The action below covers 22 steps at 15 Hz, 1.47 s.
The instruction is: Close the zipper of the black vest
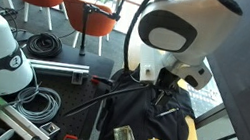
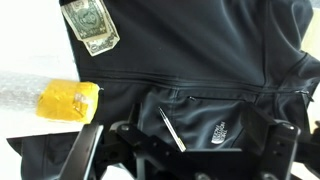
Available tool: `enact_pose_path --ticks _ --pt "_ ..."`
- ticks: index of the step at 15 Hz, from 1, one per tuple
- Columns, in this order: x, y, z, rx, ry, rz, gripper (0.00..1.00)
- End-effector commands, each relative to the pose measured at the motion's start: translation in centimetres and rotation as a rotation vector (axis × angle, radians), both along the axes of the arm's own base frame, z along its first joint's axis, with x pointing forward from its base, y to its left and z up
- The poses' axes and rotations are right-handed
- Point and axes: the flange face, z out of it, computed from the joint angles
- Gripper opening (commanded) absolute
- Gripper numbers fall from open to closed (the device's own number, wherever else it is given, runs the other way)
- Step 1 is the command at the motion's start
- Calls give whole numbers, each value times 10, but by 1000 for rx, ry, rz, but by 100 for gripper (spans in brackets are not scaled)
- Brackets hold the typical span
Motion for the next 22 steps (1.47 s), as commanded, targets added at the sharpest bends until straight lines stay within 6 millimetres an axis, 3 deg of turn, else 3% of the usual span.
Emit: enact_pose_path --ticks 1,5,6,22 --pt "-12 -24 38 74 26 0 100" --pt "-29 -46 58 108 93 32 100" --pt "-15 -37 47 83 72 14 100" --pt "-17 -38 45 84 82 17 100"
